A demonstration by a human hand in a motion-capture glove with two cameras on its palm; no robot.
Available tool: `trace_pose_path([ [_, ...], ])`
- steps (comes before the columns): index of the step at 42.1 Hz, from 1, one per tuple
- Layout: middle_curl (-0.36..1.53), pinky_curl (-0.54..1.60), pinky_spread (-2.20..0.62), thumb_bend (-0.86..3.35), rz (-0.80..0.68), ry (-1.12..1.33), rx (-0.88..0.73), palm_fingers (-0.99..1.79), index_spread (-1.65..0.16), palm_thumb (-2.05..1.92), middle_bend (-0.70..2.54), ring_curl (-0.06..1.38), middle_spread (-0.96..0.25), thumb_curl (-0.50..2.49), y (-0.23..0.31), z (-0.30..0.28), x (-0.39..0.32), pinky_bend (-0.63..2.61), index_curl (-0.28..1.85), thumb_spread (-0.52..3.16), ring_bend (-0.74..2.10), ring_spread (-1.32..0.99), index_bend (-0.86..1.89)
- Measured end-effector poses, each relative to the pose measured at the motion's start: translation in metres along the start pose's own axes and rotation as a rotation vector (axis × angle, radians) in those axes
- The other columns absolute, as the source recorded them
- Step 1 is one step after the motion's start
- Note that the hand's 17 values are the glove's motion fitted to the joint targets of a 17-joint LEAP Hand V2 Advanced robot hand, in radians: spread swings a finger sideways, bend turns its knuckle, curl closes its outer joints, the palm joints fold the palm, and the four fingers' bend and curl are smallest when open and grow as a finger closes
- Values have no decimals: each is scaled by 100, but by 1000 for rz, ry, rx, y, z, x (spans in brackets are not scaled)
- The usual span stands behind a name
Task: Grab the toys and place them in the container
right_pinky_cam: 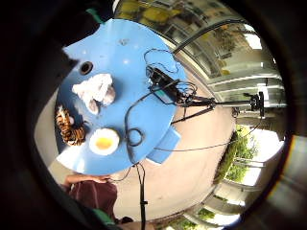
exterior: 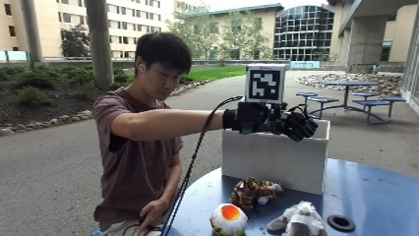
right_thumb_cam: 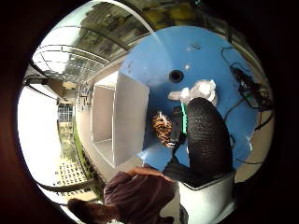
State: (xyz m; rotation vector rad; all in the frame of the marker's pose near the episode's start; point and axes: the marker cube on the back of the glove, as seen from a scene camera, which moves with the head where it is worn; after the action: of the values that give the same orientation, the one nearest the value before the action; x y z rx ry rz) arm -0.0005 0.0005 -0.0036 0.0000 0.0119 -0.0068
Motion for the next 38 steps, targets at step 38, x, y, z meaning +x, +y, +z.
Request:
trace_pose_path([
  [38,20,33,-2,7,-94,232,-325,-28,-21,9,14,19,-3,23,-73,70,1,87,10,134,45,-6,2],
])
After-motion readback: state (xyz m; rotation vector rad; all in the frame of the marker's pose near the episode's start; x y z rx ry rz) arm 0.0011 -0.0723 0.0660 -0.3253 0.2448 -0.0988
